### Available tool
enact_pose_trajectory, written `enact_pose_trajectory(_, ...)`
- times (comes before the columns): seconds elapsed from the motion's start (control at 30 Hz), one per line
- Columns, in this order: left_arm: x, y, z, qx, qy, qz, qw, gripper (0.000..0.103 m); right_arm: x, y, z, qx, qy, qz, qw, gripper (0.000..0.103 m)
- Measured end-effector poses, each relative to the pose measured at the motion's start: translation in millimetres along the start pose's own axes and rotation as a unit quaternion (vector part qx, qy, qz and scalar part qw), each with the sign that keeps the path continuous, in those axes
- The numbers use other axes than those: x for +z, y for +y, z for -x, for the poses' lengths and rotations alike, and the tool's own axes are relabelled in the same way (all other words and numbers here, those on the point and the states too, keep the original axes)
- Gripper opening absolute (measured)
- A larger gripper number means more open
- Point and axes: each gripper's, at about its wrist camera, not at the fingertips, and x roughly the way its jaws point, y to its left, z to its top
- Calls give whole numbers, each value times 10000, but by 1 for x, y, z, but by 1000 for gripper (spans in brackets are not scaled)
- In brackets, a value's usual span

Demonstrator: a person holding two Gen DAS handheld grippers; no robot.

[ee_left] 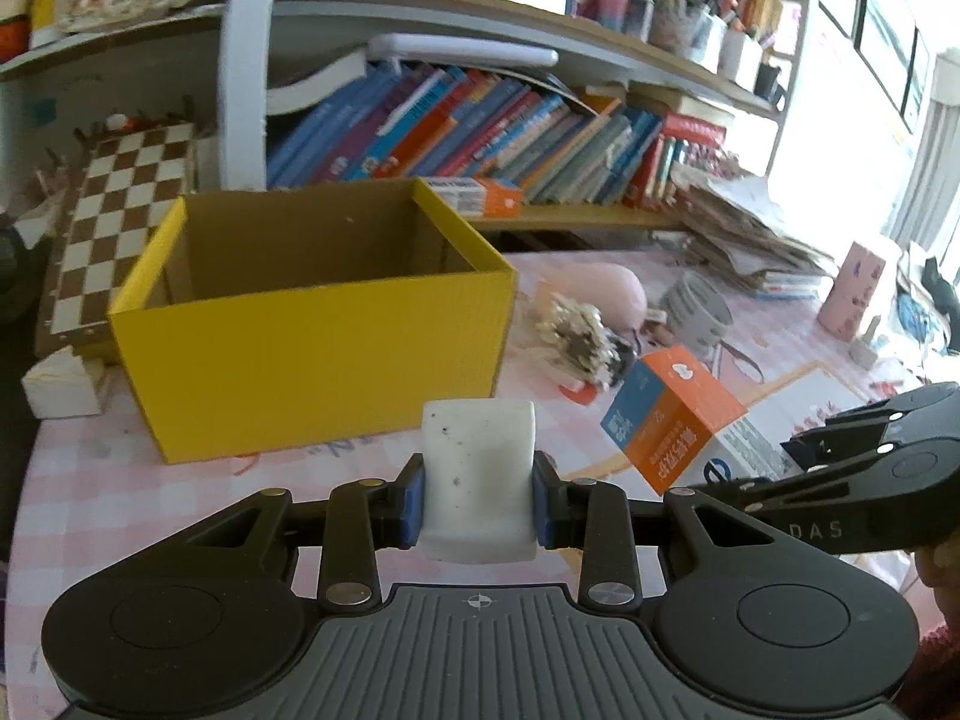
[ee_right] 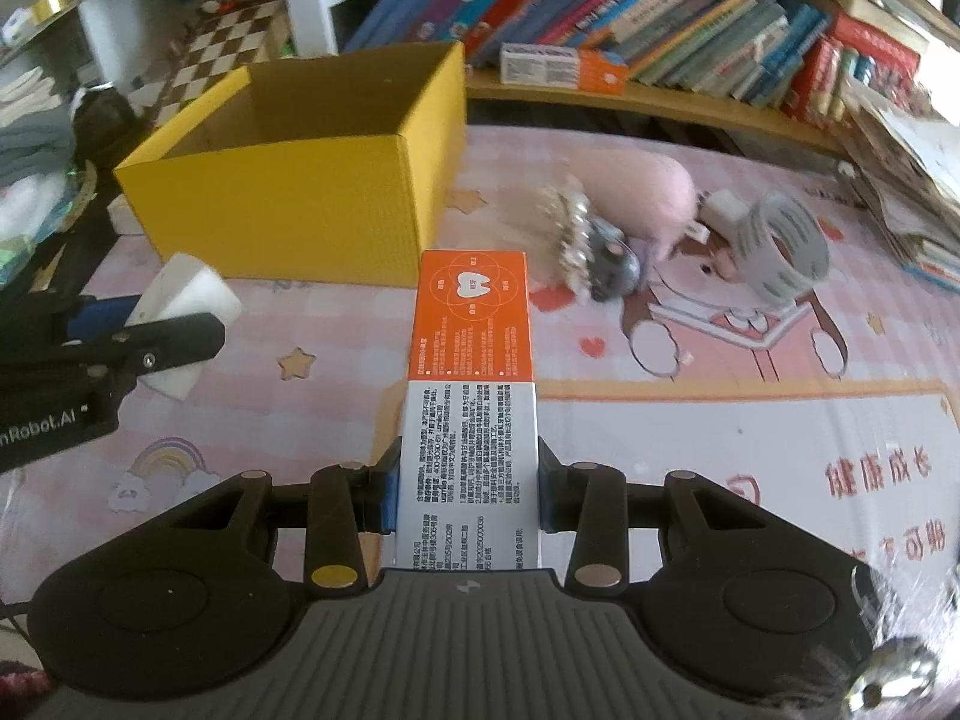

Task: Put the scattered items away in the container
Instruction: 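Carry the soap bar in the left gripper while the right gripper carries the toothpaste box over the yellow box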

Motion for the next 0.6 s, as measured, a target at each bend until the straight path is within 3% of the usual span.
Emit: enact_pose_trajectory(0.6, 36, 41, 17, 139, -584, -66, 9982, 32, 58, 35, 8, 472, -445, 432, 9970, 37)
